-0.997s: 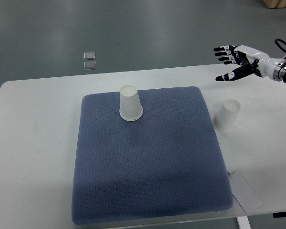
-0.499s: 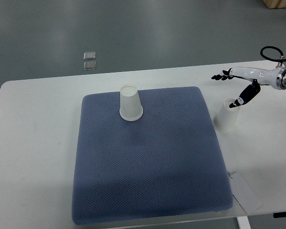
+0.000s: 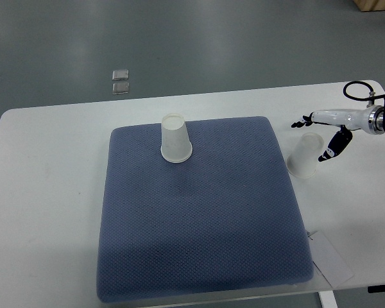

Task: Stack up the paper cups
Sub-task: 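Close the right hand's fingers around the white paper cup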

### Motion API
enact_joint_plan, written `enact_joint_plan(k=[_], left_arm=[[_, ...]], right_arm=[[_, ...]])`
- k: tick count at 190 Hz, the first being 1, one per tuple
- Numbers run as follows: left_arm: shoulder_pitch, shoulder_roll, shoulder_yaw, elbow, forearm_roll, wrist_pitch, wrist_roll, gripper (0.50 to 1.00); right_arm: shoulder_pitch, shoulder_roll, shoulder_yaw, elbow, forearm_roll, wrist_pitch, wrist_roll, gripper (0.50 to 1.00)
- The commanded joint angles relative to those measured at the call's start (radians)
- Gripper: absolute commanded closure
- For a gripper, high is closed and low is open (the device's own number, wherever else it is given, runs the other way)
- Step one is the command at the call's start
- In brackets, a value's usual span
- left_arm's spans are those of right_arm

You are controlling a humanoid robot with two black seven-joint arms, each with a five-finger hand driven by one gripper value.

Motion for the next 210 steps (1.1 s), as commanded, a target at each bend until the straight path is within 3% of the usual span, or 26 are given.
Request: enact_joint_plan(k=[1, 35, 94, 144, 173, 210], left_arm=[[0.0, 0.0, 0.0, 0.0, 0.0, 0.0, 0.001, 0.5], [0.0, 0.0, -0.001, 0.0, 0.0, 0.0, -0.001, 0.5], [0.0, 0.0, 0.0, 0.0, 0.0, 0.0, 0.001, 0.5], [0.0, 0.0, 0.0, 0.0, 0.0, 0.0, 0.001, 0.5], [0.0, 0.0, 0.0, 0.0, 0.0, 0.0, 0.001, 0.5], [0.0, 0.0, 0.0, 0.0, 0.0, 0.0, 0.001, 0.5]], right_arm=[[0.002, 0.02, -0.015, -0.02, -0.003, -0.018, 0.0, 0.591], [0.005, 0.041, -0.027, -0.045, -0.004, -0.047, 0.0, 0.607], [0.004, 0.047, -0.028, -0.058, -0.047, -0.042, 0.001, 0.683], [0.004, 0.047, -0.055, -0.058, -0.047, -0.049, 0.011, 0.779], [0.007, 0.046, -0.055, -0.058, -0.047, -0.05, 0.012, 0.881], [0.077, 0.032, -0.048, -0.055, -0.035, -0.039, 0.037, 0.893]])
